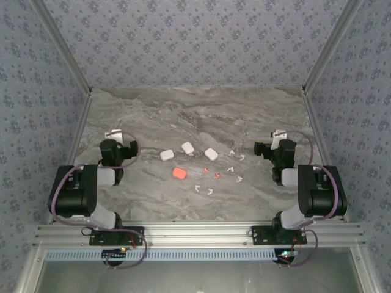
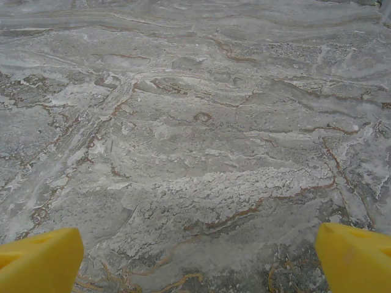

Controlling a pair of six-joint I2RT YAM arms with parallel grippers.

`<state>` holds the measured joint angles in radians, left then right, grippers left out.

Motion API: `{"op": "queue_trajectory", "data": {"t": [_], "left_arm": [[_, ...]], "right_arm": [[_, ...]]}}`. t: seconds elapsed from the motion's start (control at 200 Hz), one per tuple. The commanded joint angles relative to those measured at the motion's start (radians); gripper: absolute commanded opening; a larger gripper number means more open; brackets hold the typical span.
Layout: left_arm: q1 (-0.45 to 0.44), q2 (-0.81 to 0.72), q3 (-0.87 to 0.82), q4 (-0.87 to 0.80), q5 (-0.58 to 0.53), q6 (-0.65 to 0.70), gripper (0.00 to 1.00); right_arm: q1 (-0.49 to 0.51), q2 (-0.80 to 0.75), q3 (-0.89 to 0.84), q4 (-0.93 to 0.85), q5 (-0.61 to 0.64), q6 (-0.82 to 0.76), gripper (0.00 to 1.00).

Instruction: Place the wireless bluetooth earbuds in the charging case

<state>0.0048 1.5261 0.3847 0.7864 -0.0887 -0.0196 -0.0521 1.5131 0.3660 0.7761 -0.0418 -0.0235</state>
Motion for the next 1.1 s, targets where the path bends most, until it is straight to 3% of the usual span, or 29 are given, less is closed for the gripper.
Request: {"op": "queue_trajectory", "data": {"t": [0.0,1.094], "left_arm": [[0.006,0.007,0.028,0.025,0.024,-0.007,0.99],[0.011,-0.005,0.018,0.036,0.022,-0.017,0.99]], "right_arm": [[-0.001,0.009,0.024,0.028,-0.004,0.0,1.0],[-0.002,0.007,0.023,0.028,-0.004,0.001,1.0]]}}
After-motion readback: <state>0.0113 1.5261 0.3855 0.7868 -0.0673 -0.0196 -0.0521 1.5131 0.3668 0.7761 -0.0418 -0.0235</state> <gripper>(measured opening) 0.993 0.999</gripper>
